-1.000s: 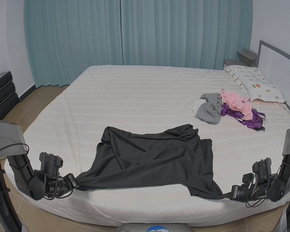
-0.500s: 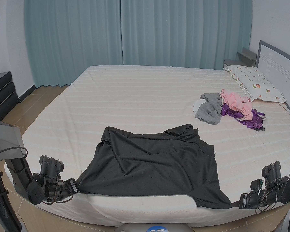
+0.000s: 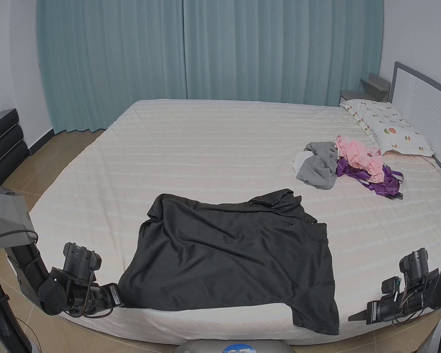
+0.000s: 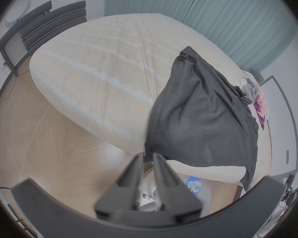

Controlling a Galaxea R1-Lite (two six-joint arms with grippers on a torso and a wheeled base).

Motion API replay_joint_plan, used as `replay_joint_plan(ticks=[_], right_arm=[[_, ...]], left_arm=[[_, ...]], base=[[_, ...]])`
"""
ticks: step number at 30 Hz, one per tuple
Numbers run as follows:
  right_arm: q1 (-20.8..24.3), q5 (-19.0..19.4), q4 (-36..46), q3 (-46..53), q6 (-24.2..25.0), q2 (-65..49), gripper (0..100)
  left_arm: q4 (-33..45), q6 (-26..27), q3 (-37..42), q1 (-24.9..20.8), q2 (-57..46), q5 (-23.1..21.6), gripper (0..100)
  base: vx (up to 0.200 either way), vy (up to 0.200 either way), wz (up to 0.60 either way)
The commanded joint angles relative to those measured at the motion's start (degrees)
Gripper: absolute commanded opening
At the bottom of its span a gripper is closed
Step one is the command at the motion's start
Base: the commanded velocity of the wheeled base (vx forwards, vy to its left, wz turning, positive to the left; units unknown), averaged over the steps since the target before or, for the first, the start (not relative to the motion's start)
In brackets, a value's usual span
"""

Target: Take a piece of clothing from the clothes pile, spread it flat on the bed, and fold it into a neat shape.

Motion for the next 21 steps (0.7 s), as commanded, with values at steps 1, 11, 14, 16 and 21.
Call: replay_joint_plan(ticks=[1,11,14,16,21], right_arm=[[-0.1,0.4,-1.8,-0.2,1.2,1.8,100],[3.9,0.5,-7.3,-8.9,16.2,1.1,100],[5.3,0.4,-7.4,-10.2,19.9,1.0,100],[5.4,0.5,-7.8,-10.4,20.5,1.3,100],[5.2,0.6,-9.0,-9.0,20.6,2.7,100]], left_arm=[[-0.1,-0.2,0.0,-0.8,-0.5,-0.1,100],[-0.5,-0.7,-1.7,1.9,-5.8,-3.7,100],[-0.5,-0.7,-2.2,2.8,-6.6,-4.3,100],[-0.6,-0.7,-2.2,2.9,-6.6,-4.6,100],[-0.2,-1.0,-2.9,3.6,-6.1,-6.3,100]], base=[[0.000,0.000,0.00],[0.000,0.000,0.00],[0.000,0.000,0.00],[0.000,0.000,0.00],[0.000,0.000,0.00]])
